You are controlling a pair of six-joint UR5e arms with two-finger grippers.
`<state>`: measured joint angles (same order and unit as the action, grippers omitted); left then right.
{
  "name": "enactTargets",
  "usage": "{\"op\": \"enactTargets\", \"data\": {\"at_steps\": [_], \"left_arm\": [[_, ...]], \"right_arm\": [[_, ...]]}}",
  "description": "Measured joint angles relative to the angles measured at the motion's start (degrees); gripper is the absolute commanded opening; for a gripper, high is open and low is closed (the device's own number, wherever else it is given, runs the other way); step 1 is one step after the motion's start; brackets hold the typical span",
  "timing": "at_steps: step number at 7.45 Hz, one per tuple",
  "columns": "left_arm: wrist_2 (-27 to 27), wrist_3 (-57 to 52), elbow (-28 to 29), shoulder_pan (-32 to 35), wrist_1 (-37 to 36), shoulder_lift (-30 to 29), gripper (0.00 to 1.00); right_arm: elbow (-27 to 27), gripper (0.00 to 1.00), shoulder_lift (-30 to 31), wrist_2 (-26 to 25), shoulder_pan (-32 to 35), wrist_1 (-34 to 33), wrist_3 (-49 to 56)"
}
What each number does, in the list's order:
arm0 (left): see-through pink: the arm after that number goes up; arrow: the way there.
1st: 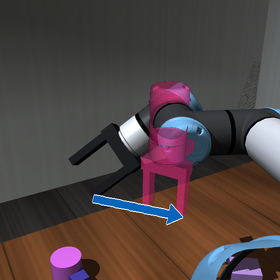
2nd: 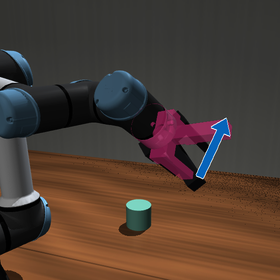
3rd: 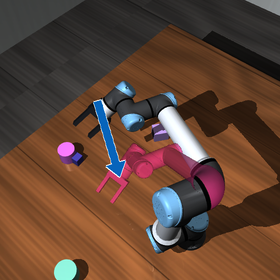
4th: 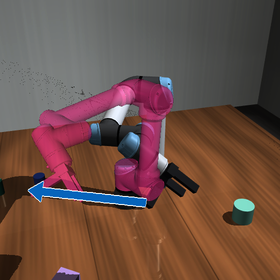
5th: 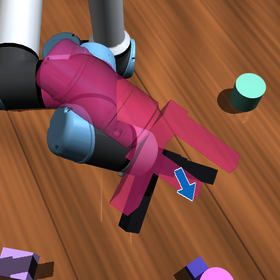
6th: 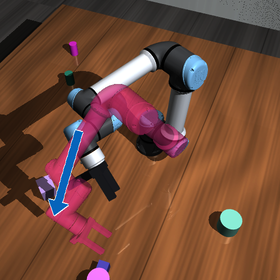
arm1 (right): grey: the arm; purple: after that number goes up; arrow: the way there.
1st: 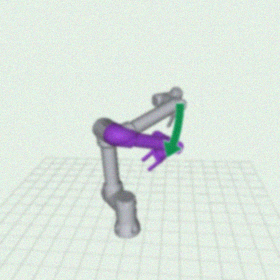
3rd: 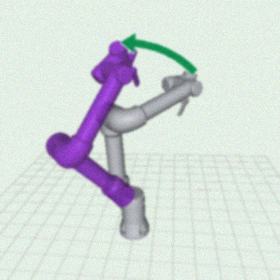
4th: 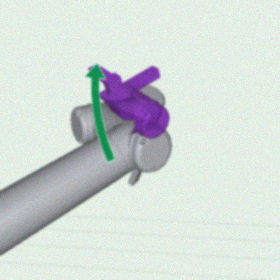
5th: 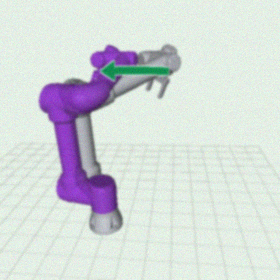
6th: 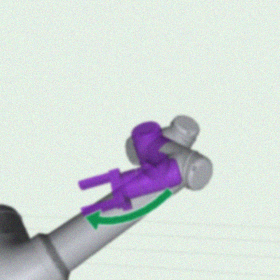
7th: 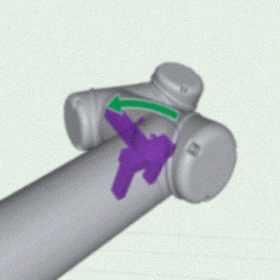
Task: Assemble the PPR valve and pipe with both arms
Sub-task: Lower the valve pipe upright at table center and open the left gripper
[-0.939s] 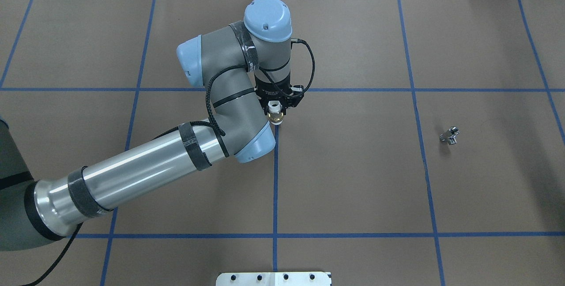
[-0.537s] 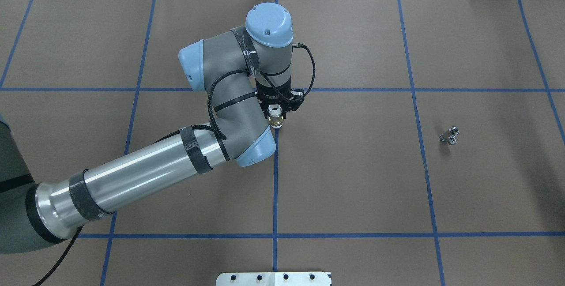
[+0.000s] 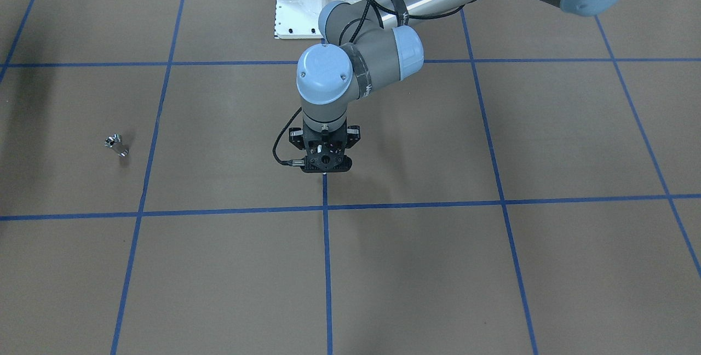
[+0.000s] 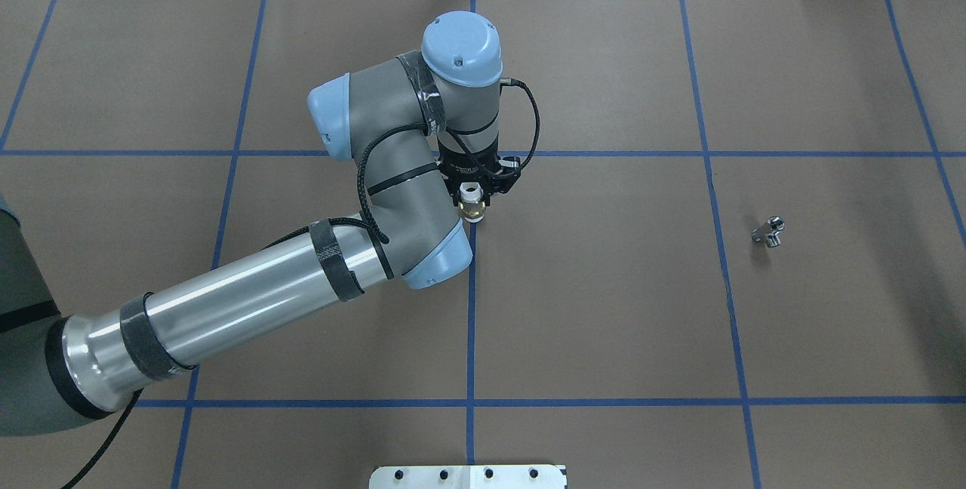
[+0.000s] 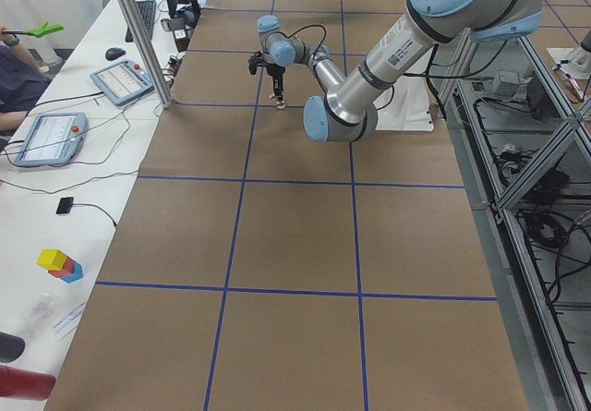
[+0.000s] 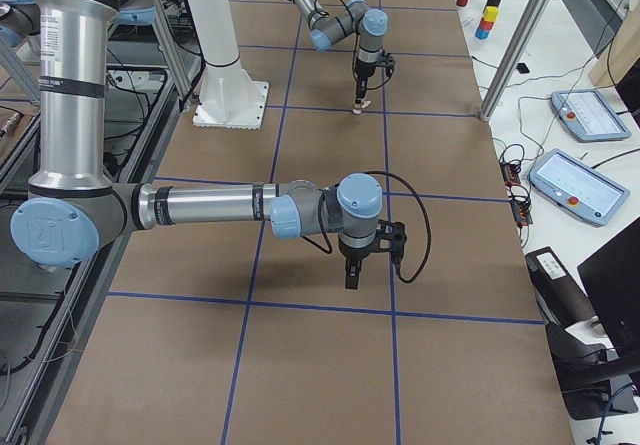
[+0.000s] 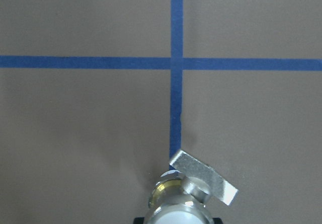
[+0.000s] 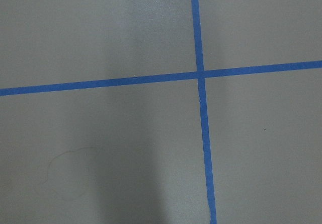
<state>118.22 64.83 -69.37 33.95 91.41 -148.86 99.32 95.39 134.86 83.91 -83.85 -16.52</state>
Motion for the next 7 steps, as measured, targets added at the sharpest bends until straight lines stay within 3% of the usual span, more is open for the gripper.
{"op": "enactTargets", "data": {"at_steps": [7], "left_arm": [[-1.2, -0.1, -2.2, 0.5, 1.9, 0.8, 1.00]], "right_arm": [[-0.2, 1.00, 0.3, -1.2, 0.0, 0.8, 0.3]]}}
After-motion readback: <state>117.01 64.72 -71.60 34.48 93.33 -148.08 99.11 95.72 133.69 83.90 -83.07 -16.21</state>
